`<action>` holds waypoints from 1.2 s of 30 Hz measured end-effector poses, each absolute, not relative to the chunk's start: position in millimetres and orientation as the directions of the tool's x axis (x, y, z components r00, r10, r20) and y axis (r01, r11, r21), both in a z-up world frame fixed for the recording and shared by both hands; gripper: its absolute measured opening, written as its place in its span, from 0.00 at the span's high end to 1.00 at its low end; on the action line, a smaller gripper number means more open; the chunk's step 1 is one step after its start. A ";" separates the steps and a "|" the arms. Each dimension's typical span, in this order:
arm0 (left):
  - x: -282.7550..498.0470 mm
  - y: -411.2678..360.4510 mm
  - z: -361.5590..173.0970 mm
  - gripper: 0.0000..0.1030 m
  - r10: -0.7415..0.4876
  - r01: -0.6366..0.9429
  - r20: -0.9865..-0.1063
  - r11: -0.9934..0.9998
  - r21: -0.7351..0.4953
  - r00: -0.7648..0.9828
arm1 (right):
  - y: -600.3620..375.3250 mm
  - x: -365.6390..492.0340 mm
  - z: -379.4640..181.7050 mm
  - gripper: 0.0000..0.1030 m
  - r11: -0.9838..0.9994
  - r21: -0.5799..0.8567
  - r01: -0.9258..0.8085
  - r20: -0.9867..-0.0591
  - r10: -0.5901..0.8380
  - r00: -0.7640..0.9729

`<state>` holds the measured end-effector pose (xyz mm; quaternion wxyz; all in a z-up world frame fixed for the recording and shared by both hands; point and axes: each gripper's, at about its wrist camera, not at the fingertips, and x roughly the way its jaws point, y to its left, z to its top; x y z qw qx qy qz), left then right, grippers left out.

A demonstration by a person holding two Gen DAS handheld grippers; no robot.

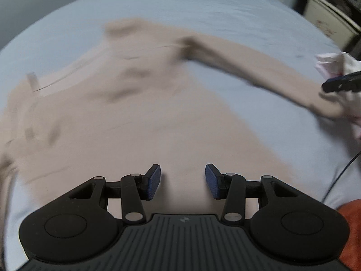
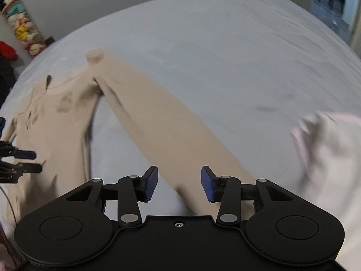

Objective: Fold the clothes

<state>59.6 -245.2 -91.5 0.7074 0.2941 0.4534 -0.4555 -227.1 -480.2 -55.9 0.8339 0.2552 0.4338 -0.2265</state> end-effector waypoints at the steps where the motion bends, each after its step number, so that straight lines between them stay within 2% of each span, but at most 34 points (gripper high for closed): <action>1: 70.2 -237.1 -90.8 0.59 -0.373 0.903 -0.907 0.430 0.019 0.196 | -482.0 -225.1 -56.6 0.60 0.768 0.231 0.597 -0.838 -0.154 0.523; 6: 139.0 -195.0 -75.3 0.59 -0.367 0.841 -0.872 0.533 0.089 0.325 | -497.2 -158.2 -53.3 0.59 0.809 0.236 0.538 -0.814 -0.137 0.564; 14: 246.5 -163.8 -58.4 0.59 -0.389 0.797 -0.812 0.586 0.146 0.435 | -517.8 -57.1 -47.8 0.59 0.898 0.130 0.421 -0.834 -0.131 0.535; 23: 337.2 -175.4 -87.2 0.59 -0.438 0.799 -0.807 0.598 0.067 0.395 | -543.7 46.9 -64.1 0.57 0.932 0.125 0.341 -0.814 -0.101 0.572; 32: 370.0 -193.6 -125.3 0.57 -0.521 0.855 -0.814 0.516 -0.061 0.256 | -563.9 109.8 -91.9 0.57 0.949 0.180 0.257 -0.823 0.002 0.568; 34: 369.3 -198.3 -132.3 0.57 -0.516 0.857 -0.815 0.513 -0.049 0.262 | -565.2 114.3 -99.8 0.79 0.949 0.176 0.260 -0.836 0.005 0.549; 35: 369.1 -198.7 -132.7 0.61 -0.524 0.858 -0.810 0.511 -0.052 0.263 | -565.8 116.5 -103.8 0.99 0.949 0.174 0.261 -0.842 0.006 0.540; 36: 369.6 -198.8 -132.4 0.67 -0.532 0.858 -0.806 0.510 -0.061 0.260 | -564.5 117.0 -104.8 0.99 0.950 0.174 0.260 -0.841 0.006 0.541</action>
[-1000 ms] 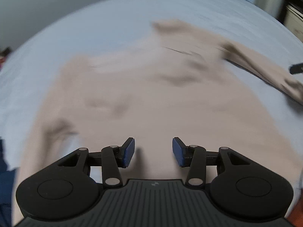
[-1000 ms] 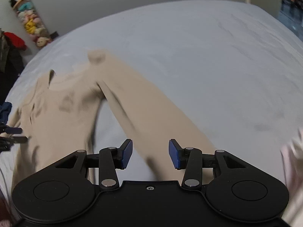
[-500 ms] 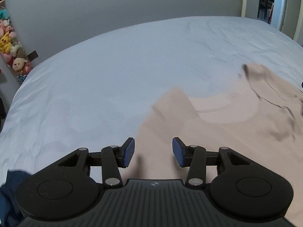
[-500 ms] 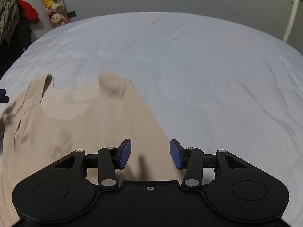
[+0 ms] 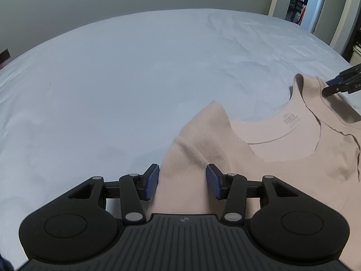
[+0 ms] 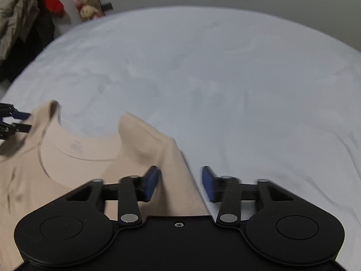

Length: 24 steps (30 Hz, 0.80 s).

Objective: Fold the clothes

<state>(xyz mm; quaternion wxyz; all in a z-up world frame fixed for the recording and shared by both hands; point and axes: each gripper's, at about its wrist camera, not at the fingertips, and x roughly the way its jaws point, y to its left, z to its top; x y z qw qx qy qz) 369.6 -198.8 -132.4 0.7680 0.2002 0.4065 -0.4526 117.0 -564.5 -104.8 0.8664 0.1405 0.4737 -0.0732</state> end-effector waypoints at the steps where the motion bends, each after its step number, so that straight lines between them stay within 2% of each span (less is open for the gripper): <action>1: 370.0 -198.9 -131.3 0.85 -0.545 0.861 -0.799 0.504 -0.068 0.255 | -562.6 117.6 -103.1 0.99 0.957 0.144 0.252 -0.834 -0.020 0.552; 2: 368.6 -200.2 -130.1 0.95 -0.549 0.868 -0.793 0.494 -0.055 0.262 | -560.6 118.2 -101.2 1.00 0.963 0.114 0.245 -0.825 -0.046 0.563; 6: 358.8 -212.5 -129.9 0.96 -0.512 0.870 -0.787 0.489 0.061 0.343 | -558.4 124.0 -97.3 1.00 0.962 0.038 0.270 -0.797 -0.134 0.590; 8: 358.6 -216.2 -131.9 0.96 -0.500 0.859 -0.783 0.505 0.083 0.370 | -555.7 131.3 -98.7 1.00 0.952 -0.022 0.307 -0.782 -0.208 0.588; 11: 355.8 -219.7 -132.6 0.96 -0.474 0.848 -0.791 0.520 0.103 0.387 | -554.7 141.2 -110.6 0.99 0.945 -0.043 0.325 -0.810 -0.223 0.542; 13: 353.0 -220.0 -131.3 0.94 -0.457 0.844 -0.793 0.521 0.128 0.403 | -562.1 138.7 -110.7 0.89 0.935 -0.046 0.350 -0.817 -0.237 0.526; 14: 353.3 -218.6 -129.1 0.91 -0.448 0.836 -0.793 0.533 0.134 0.412 | -566.0 137.3 -110.8 0.74 0.927 -0.044 0.372 -0.819 -0.247 0.518; 15: 354.3 -217.2 -127.5 0.90 -0.441 0.828 -0.793 0.543 0.137 0.420 | -569.3 135.1 -110.0 0.66 0.917 -0.040 0.396 -0.818 -0.258 0.515; 20: 354.5 -199.4 -109.6 0.87 -0.382 0.757 -0.778 0.629 0.177 0.499 | -581.7 109.2 -98.0 0.65 0.859 -0.065 0.508 -0.824 -0.333 0.458; 22: 347.4 -190.9 -98.6 0.82 -0.384 0.748 -0.772 0.641 0.172 0.506 | -580.9 100.2 -91.7 0.61 0.854 -0.052 0.517 -0.825 -0.328 0.460; 24: 338.9 -182.0 -87.1 0.71 -0.383 0.738 -0.768 0.654 0.167 0.513 | -577.5 89.7 -83.3 0.56 0.845 -0.049 0.532 -0.824 -0.335 0.457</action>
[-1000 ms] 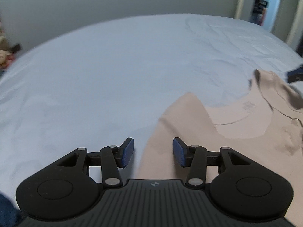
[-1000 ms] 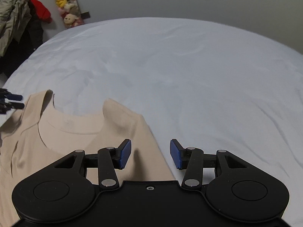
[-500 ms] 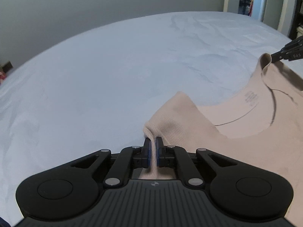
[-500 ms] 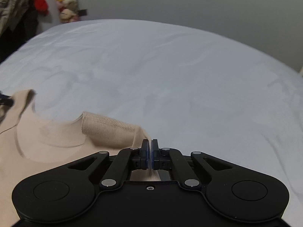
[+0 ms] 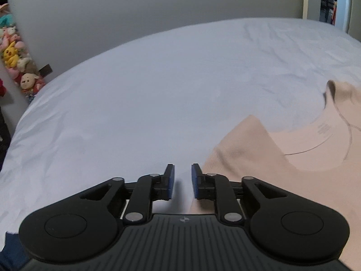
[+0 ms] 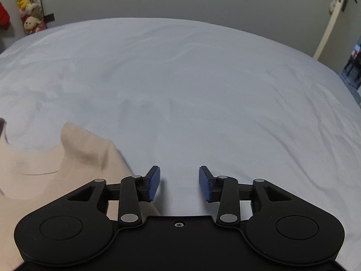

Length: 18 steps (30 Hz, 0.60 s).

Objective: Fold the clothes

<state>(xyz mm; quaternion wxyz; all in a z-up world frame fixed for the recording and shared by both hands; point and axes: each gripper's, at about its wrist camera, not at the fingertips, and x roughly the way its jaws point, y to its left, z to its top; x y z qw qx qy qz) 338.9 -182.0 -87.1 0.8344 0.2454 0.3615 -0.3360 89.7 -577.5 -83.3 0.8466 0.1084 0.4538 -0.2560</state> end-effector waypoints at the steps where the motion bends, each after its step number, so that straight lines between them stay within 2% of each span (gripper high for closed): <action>1: 329.8 -176.0 -76.5 0.67 -0.387 0.732 -0.764 0.662 0.161 0.517 | -572.3 81.5 -74.7 0.55 0.844 -0.045 0.535 -0.831 -0.329 0.449; 4: 305.2 -163.3 -48.2 0.59 -0.415 0.736 -0.746 0.661 0.147 0.521 | -567.9 68.0 -61.4 0.51 0.847 -0.039 0.530 -0.833 -0.321 0.451; 10: 248.5 -162.6 2.9 0.48 -0.452 0.731 -0.715 0.672 0.121 0.534 | -528.6 30.0 -3.0 0.33 0.869 -0.015 0.495 -0.834 -0.283 0.473; 14: 198.8 -158.0 41.6 0.40 -0.504 0.759 -0.688 0.642 0.106 0.522 | -499.2 0.9 35.1 0.28 0.888 -0.028 0.458 -0.828 -0.277 0.487; 18: 153.3 -148.5 65.9 0.38 -0.537 0.783 -0.671 0.613 0.105 0.511 | -469.8 -35.5 70.3 0.27 0.894 -0.014 0.448 -0.820 -0.266 0.506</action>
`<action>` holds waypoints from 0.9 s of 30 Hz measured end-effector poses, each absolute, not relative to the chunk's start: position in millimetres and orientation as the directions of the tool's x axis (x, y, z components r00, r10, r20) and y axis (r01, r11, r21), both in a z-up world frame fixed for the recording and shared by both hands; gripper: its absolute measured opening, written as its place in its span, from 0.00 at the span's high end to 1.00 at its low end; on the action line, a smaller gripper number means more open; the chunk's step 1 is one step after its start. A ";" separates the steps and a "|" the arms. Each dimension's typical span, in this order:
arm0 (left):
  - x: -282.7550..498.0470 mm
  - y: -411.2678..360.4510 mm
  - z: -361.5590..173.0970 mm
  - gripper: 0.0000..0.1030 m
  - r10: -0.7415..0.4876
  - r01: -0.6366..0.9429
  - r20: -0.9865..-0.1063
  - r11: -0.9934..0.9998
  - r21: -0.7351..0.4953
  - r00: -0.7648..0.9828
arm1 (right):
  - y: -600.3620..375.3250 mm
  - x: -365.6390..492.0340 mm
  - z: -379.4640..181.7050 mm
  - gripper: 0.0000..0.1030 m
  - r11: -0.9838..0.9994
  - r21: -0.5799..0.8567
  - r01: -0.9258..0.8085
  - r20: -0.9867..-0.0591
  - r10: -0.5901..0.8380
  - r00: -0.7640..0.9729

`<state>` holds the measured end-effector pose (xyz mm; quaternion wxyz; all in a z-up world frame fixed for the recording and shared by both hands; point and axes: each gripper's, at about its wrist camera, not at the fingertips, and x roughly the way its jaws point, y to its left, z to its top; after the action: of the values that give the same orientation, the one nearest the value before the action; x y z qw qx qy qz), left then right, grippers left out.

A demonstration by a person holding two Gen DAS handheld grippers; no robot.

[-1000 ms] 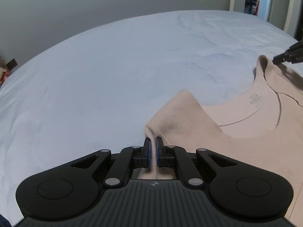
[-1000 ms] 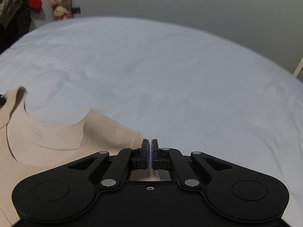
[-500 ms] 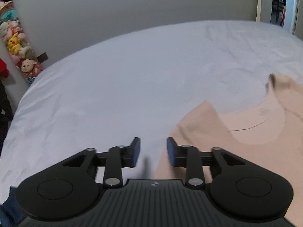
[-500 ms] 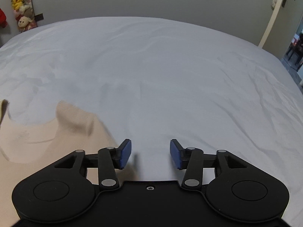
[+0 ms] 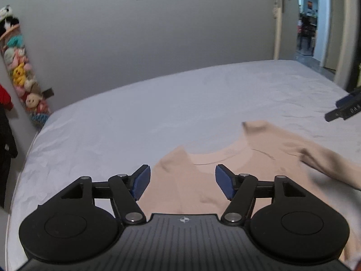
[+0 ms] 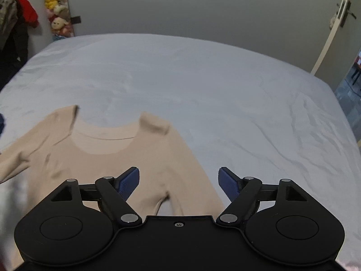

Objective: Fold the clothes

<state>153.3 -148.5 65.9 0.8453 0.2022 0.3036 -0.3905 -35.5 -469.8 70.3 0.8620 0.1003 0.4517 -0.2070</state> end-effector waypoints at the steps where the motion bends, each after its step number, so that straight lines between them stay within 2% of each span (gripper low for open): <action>1: 143.6 -146.4 70.1 0.38 -0.539 0.783 -0.674 0.614 0.097 0.506 | -461.6 -45.1 78.2 0.27 0.896 -0.008 0.444 -0.820 -0.260 0.510; 4: 110.8 -136.4 84.7 0.36 -0.545 0.778 -0.679 0.625 0.063 0.492 | -431.8 -77.8 100.6 0.26 0.901 0.009 0.434 -0.805 -0.251 0.538; 5: 97.3 -132.0 88.4 0.32 -0.542 0.769 -0.677 0.637 0.056 0.498 | -425.1 -84.1 104.7 0.22 0.900 0.017 0.436 -0.801 -0.249 0.545; 6: 83.8 -127.7 91.8 0.28 -0.537 0.758 -0.675 0.650 0.052 0.506 | -417.2 -90.0 108.6 0.15 0.896 0.033 0.443 -0.799 -0.243 0.551; 8: 68.5 -122.9 91.3 0.28 -0.529 0.746 -0.677 0.665 0.044 0.512 | -395.5 -105.7 116.4 0.06 0.885 0.082 0.458 -0.796 -0.218 0.565; 12: 44.4 -114.8 85.5 0.27 -0.518 0.722 -0.685 0.691 0.017 0.512 | -340.0 -131.3 114.3 0.06 0.898 0.091 0.430 -0.803 -0.189 0.565; 15: 28.6 -106.0 65.0 0.25 -0.496 0.710 -0.731 0.704 -0.023 0.468 | -313.3 -143.9 105.8 0.05 0.908 0.077 0.412 -0.797 -0.192 0.573; 19: 18.2 -95.6 47.0 0.21 -0.462 0.694 -0.744 0.720 0.003 0.483 | -278.1 -172.8 85.0 0.04 0.896 0.122 0.427 -0.779 -0.180 0.601; 22: 10.1 -92.7 30.4 0.12 -0.427 0.678 -0.748 0.734 0.042 0.508 | -252.5 -194.1 65.6 0.04 0.877 0.131 0.462 -0.749 -0.218 0.626; 24: 10.4 -89.4 18.9 0.02 -0.414 0.655 -0.750 0.754 0.035 0.516 | -240.4 -202.3 58.4 0.03 0.866 0.117 0.486 -0.732 -0.255 0.632; 27: 5.9 -87.7 2.0 0.01 -0.389 0.626 -0.759 0.779 0.031 0.522 | -226.4 -210.1 50.5 0.03 0.856 0.117 0.504 -0.716 -0.279 0.639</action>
<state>5.9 -87.7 2.0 0.8591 0.1519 0.3894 -0.2954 -210.1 -226.4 50.5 0.8920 0.1548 0.3634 -0.2195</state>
